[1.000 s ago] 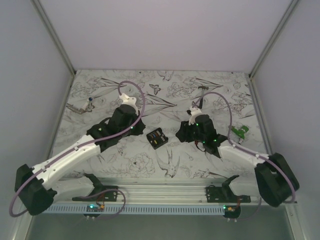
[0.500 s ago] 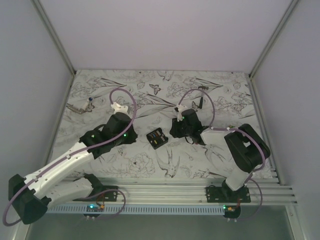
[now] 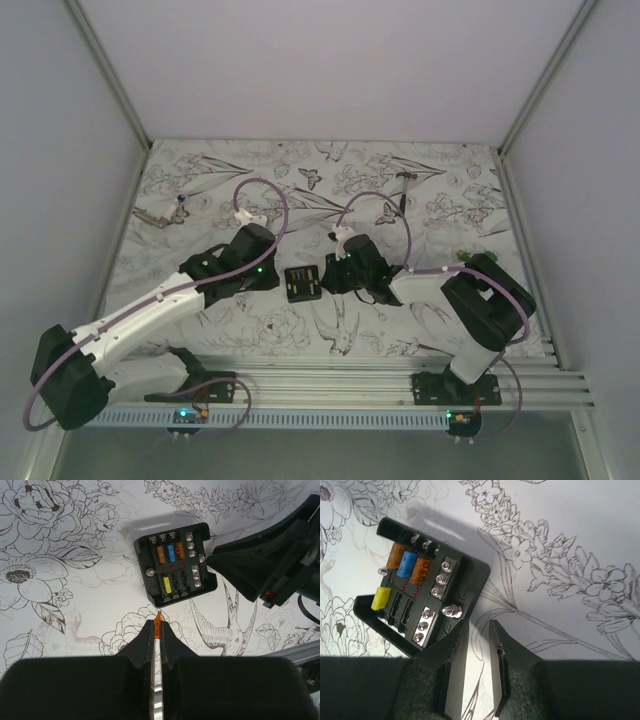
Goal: Snap on the fuse box
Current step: Install the fuse at the fuse box base.
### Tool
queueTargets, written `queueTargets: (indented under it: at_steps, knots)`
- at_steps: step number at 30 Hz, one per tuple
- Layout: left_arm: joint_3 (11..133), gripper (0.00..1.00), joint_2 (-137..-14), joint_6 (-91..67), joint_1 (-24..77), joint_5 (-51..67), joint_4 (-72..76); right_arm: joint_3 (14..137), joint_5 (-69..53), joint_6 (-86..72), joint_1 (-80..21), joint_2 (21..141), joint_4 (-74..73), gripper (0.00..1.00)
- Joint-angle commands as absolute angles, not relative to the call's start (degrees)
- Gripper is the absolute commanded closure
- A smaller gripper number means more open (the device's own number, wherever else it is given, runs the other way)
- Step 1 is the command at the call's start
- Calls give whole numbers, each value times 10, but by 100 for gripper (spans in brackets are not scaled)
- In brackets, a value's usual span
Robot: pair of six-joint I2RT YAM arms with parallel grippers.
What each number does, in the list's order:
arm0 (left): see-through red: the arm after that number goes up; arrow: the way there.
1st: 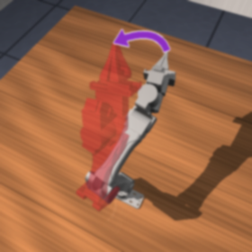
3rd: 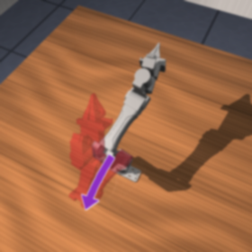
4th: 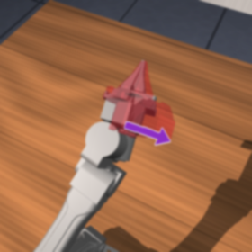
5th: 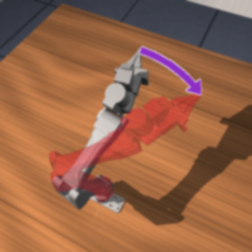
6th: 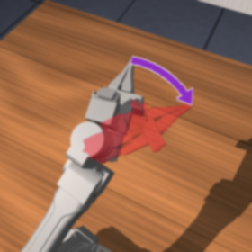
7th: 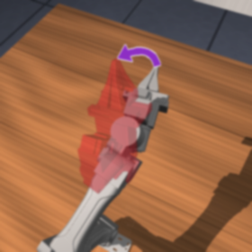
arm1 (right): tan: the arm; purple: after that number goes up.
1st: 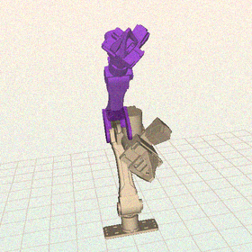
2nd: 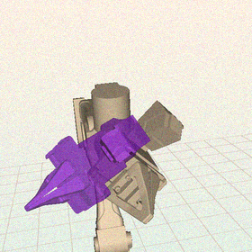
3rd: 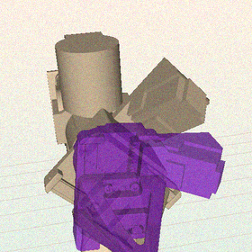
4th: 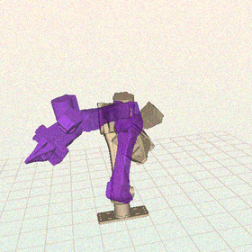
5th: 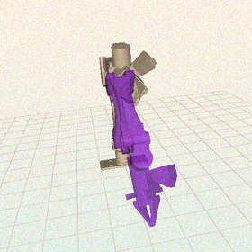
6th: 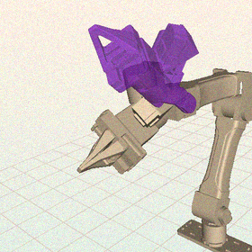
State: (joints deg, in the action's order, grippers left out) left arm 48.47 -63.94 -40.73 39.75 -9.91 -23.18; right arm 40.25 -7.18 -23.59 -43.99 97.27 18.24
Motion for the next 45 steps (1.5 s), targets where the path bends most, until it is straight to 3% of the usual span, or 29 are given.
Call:
queueTargets:
  at_steps: [1, 13, 18, 33, 45]
  knots:
    - [487, 100, -656, -419, 396, -90, -248, 393, -71, -253, -456, 956, 199, 70]
    - [526, 100, -722, -415, 439, -116, -269, 394, -99, -255, -474, 971, 222, 71]
    - [549, 100, -767, -417, 464, -159, -299, 384, -12, -238, -474, 931, 173, 68]
    - [618, 100, -872, -442, 503, -213, -341, 308, 180, -191, -464, 712, 60, 31]
    - [663, 100, -953, -445, 503, -217, -341, 277, 220, -173, -457, 703, 95, 0]
